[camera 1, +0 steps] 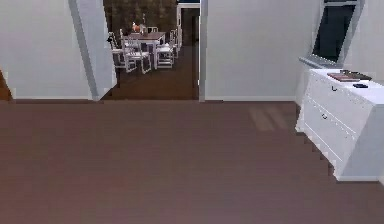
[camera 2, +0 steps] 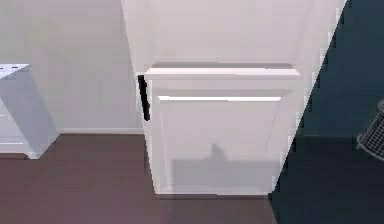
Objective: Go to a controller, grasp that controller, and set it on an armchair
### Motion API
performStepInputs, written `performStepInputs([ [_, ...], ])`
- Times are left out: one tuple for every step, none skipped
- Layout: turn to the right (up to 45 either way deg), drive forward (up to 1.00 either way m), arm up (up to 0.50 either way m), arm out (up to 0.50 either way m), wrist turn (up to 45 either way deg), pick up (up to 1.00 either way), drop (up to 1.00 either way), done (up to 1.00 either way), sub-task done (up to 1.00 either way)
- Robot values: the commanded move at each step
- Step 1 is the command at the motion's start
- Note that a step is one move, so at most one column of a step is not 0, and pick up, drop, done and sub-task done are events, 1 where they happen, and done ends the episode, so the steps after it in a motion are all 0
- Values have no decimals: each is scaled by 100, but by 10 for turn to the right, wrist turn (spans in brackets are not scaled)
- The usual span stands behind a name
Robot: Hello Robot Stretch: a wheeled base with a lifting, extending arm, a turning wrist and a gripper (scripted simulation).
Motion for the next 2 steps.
performStepInputs([
  [30, 0, 0, 0, 0, 0, 0, 0, 0],
  [0, 35, 0, 0, 0, 0, 0, 0, 0],
])
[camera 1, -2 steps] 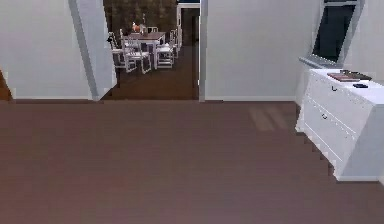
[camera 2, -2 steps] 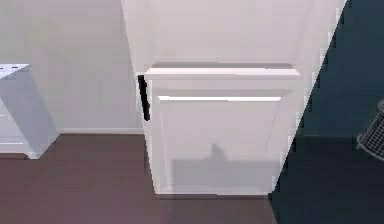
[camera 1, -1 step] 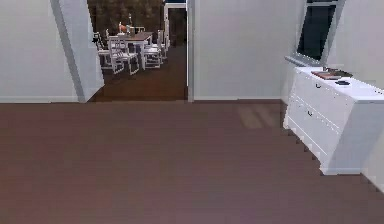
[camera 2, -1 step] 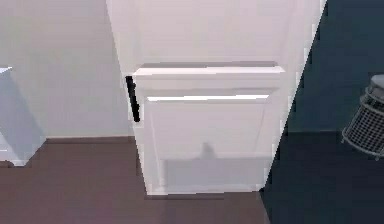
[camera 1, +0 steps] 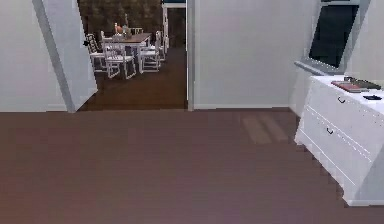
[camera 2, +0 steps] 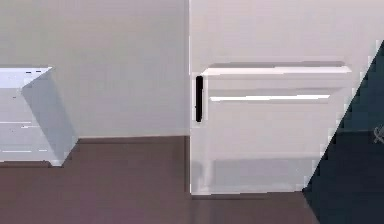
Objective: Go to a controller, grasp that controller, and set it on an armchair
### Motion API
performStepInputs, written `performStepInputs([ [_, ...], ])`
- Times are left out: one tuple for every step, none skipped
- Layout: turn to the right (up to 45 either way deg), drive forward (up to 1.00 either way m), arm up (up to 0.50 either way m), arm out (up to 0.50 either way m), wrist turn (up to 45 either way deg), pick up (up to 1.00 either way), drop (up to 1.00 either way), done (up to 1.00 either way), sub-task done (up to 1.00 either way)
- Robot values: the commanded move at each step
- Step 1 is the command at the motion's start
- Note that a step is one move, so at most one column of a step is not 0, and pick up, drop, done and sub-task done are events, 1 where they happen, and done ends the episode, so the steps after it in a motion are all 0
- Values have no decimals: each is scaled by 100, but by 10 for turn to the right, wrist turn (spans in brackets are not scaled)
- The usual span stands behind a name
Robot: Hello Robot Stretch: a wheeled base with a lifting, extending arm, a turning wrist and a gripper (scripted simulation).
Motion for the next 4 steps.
performStepInputs([
  [-120, 0, 0, 0, 0, 0, 0, 0, 0],
  [0, 100, 0, 0, 0, 0, 0, 0, 0],
  [0, 100, 0, 0, 0, 0, 0, 0, 0],
  [-60, 0, 0, 0, 0, 0, 0, 0, 0],
])
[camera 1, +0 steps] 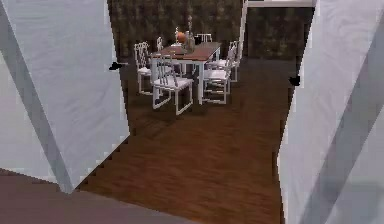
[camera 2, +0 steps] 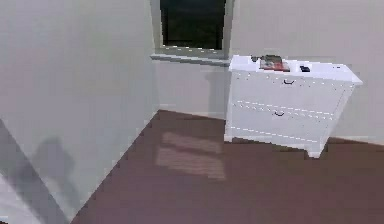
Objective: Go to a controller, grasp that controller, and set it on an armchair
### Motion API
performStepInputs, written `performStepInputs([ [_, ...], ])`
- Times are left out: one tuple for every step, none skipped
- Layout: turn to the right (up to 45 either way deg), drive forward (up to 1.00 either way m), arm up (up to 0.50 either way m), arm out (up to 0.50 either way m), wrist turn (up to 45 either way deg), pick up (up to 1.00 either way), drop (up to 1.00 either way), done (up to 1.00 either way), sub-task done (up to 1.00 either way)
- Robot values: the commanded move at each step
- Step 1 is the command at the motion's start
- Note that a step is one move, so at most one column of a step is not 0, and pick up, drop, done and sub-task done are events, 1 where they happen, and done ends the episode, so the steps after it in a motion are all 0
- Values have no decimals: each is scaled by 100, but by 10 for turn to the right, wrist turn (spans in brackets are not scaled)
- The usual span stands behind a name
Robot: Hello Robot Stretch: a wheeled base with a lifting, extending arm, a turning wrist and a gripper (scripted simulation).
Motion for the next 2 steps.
performStepInputs([
  [0, 75, 0, 0, 0, 0, 0, 0, 0],
  [60, 0, 0, 0, 0, 0, 0, 0, 0],
])
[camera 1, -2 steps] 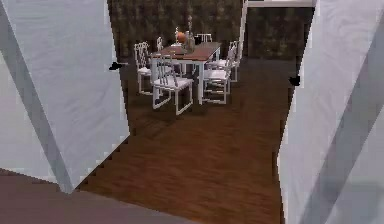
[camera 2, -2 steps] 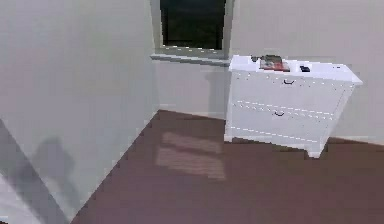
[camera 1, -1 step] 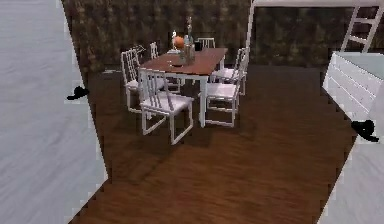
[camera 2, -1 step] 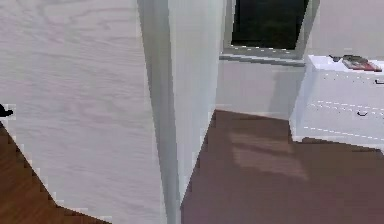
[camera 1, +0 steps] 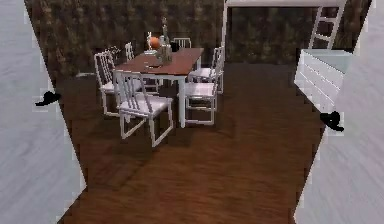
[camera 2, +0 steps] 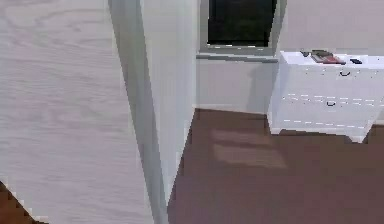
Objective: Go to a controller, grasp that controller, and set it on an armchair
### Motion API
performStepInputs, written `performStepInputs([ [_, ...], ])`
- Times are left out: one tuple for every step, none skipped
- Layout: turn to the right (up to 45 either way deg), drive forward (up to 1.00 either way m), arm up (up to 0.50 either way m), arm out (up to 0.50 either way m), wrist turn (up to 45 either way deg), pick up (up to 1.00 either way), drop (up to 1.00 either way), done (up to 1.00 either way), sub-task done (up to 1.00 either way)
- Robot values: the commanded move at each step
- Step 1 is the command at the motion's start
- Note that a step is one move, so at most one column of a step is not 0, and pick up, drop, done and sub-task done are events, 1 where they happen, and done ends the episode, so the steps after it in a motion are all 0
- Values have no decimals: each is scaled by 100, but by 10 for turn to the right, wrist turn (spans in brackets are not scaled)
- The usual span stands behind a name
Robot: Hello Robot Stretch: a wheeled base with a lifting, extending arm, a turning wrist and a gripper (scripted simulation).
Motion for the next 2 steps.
performStepInputs([
  [0, 100, 0, 0, 0, 0, 0, 0, 0],
  [60, 0, 0, 0, 0, 0, 0, 0, 0],
])
